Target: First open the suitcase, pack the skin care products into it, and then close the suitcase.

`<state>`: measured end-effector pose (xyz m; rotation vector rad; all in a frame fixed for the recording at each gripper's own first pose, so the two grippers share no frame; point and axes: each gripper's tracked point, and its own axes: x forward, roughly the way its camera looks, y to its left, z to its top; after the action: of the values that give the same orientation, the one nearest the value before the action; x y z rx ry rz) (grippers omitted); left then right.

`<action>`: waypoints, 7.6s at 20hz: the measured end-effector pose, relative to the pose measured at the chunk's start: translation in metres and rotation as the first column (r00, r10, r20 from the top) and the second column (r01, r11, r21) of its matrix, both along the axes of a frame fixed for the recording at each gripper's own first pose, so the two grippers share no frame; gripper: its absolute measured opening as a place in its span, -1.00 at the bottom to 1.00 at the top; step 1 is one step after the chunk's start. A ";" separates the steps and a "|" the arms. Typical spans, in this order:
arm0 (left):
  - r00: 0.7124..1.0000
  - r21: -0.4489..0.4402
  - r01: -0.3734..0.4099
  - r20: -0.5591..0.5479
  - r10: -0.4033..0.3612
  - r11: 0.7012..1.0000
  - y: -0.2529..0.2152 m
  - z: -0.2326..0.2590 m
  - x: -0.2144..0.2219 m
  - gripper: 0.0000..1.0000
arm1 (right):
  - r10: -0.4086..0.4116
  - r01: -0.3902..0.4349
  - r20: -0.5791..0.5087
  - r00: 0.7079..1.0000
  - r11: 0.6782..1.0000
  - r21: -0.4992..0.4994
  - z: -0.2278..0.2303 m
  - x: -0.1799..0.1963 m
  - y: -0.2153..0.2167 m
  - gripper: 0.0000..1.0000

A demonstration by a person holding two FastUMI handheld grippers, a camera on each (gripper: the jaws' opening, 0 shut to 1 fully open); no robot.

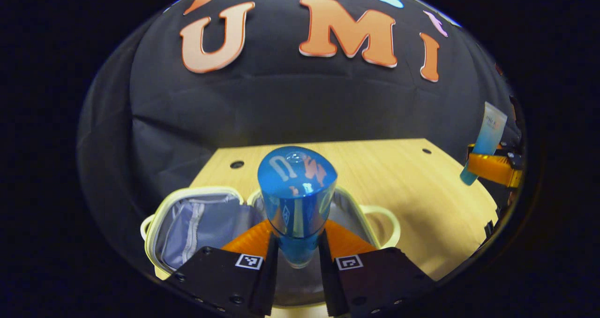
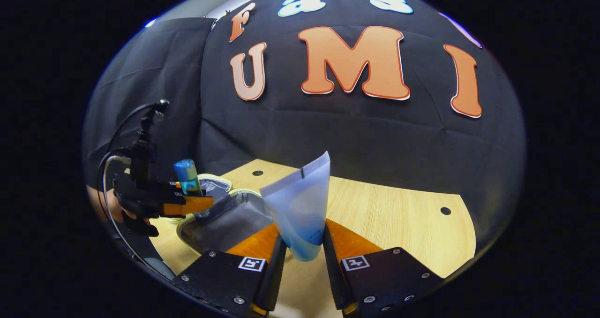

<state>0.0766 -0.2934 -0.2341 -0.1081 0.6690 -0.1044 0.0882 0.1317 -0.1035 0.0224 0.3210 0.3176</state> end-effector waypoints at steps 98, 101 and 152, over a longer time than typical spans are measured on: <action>0.726 -0.717 -0.510 -0.063 0.685 0.474 0.363 0.090 -0.098 -0.88 | -0.350 0.520 -0.540 0.766 0.830 0.200 -0.042 -0.029 -0.064 0.89; 0.772 -0.706 -0.418 0.056 0.633 0.572 0.337 0.140 -0.091 -0.92 | -0.364 0.544 -0.547 0.754 0.813 0.208 -0.042 -0.029 -0.067 0.89; 0.988 -0.083 0.153 0.018 -0.152 0.985 -0.189 0.102 -0.024 -0.87 | -0.326 0.493 -0.474 0.818 0.822 0.286 -0.064 -0.117 -0.173 0.89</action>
<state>0.0522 -0.4820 -0.1324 -0.1368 0.6608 -0.2803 -0.0283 -0.0415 -0.1672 0.5677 0.6512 -0.0773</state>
